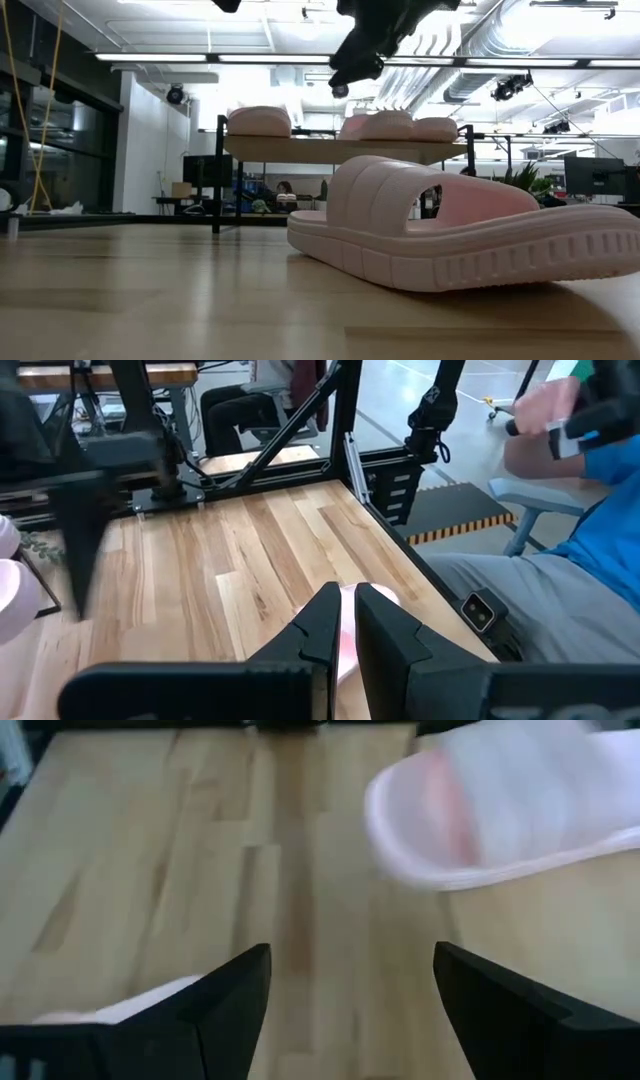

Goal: Pick and place slides into the shelf
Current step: Put the pink slipper on the shelf

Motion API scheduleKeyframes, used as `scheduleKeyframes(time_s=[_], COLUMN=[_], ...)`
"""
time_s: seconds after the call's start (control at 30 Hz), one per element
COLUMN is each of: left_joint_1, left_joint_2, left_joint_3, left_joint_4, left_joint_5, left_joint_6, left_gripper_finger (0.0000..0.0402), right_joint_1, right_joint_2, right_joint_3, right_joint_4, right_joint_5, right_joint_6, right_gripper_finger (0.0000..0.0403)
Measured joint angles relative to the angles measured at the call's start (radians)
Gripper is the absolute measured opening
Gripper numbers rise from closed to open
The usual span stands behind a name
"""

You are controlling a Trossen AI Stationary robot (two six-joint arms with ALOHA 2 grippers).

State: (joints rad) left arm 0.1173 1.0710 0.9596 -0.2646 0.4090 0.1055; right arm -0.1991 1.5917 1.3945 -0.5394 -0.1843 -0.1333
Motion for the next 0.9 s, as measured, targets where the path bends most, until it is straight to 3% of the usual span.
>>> scheduleKeyframes(time_s=[0.33, 0.9], left_joint_1=[0.0, 0.0], left_joint_2=[0.0, 0.0], left_joint_3=[0.0, 0.0], left_joint_4=[0.0, 0.031], left_joint_5=[-0.002, -0.017], left_joint_6=[0.019, -0.002], left_gripper_finger=[0.0024, 0.0024], right_joint_1=[0.189, 0.534], right_joint_2=[0.0, 0.004], right_joint_3=[0.0, -0.001], right_joint_4=[-0.061, -0.16], right_joint_5=[0.044, 0.468], right_joint_6=[0.069, 0.32], right_gripper_finger=[0.0273, 0.0273])
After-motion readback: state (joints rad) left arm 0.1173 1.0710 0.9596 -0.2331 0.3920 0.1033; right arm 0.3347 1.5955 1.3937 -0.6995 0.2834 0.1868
